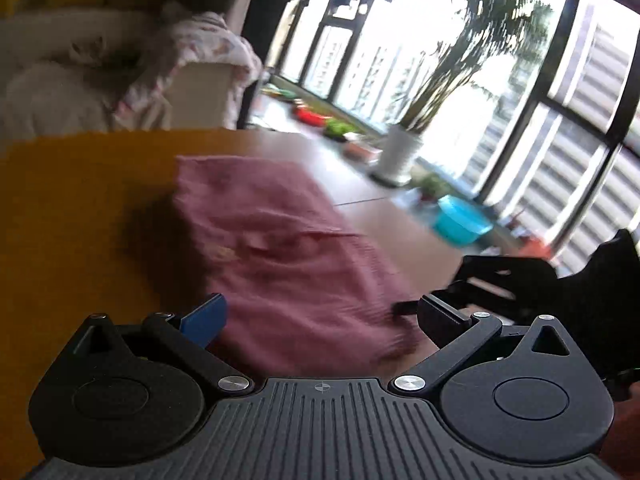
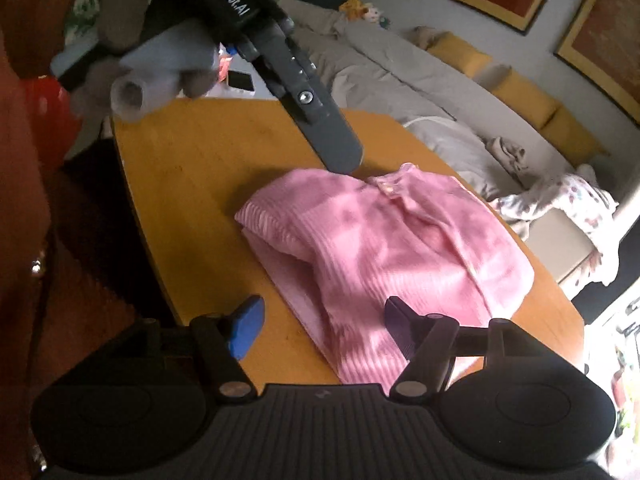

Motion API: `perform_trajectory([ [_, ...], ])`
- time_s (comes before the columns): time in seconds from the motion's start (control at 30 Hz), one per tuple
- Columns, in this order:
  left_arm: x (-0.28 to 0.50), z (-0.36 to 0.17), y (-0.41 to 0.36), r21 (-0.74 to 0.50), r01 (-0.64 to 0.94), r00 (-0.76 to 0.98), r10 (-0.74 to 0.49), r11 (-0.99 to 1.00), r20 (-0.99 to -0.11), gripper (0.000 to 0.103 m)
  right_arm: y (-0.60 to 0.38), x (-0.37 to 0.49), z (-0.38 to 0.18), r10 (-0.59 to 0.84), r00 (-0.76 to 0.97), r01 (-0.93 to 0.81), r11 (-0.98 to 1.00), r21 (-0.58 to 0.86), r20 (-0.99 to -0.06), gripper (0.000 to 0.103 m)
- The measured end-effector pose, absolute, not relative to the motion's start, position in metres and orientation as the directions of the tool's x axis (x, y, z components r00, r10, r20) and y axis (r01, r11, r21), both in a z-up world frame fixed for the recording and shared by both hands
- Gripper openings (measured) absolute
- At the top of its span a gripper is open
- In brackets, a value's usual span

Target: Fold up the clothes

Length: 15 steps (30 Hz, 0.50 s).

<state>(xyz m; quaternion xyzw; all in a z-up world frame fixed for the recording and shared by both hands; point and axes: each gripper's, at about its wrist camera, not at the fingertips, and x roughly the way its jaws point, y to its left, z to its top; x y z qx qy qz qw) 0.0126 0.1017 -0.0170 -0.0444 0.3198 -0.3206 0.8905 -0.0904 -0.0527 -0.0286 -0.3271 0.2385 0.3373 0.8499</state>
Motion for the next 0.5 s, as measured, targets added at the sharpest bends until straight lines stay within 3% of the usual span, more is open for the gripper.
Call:
perform_trajectory([
  [0.17,0.000,-0.016,0.109,-0.138,0.564,0.626,-0.530,0.814,-0.572,0.103,-0.053,-0.075,-0.029,0.416,0.668,-0.711,0.602,-0.364,-0.617,0.067],
  [0.33,-0.003,-0.027,0.126,-0.143,0.516,0.635,-0.489,0.845,-0.598,0.103,-0.055,-0.066,-0.028,0.425,0.656,-0.712,0.622,-0.325,-0.624,0.067],
  [0.5,0.008,-0.017,0.132,-0.306,0.537,0.590,-0.609,0.786,-0.530,0.103,-0.101,-0.036,0.007,0.539,0.605,-0.646,0.762,0.034,-0.587,0.067],
])
